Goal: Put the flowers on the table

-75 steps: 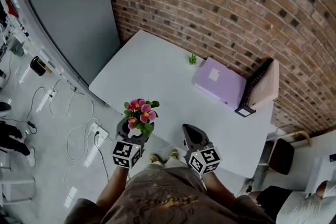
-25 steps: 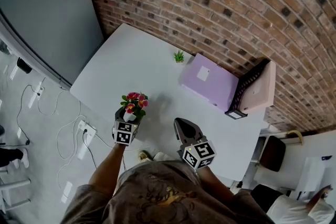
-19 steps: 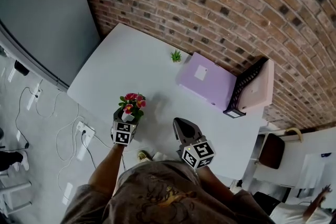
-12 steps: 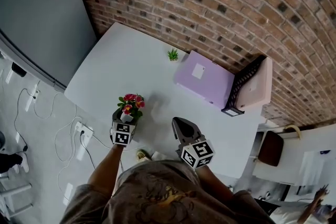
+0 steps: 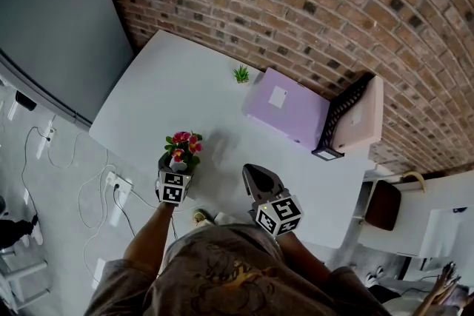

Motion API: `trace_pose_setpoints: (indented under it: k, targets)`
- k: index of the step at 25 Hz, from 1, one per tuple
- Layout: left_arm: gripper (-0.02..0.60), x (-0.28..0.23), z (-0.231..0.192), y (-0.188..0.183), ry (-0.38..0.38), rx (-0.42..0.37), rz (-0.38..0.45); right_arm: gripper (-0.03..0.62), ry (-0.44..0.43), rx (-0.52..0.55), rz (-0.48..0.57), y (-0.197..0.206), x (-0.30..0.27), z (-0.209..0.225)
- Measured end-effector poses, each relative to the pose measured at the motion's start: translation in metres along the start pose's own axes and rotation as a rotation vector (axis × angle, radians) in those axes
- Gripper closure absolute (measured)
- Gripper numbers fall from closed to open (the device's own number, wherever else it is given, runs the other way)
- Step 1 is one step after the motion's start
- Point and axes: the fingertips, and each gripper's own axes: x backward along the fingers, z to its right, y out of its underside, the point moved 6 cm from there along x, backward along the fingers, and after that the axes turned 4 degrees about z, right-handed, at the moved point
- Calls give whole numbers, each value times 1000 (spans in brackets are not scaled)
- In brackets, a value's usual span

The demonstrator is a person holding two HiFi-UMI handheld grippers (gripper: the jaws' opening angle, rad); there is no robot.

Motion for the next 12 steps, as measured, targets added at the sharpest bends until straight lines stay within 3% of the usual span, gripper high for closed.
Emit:
trace_pose_setpoints:
  k: [12]
  targets:
    - [225, 9, 8, -2, 8, 6, -19, 592, -10, -1, 1, 1, 4, -2]
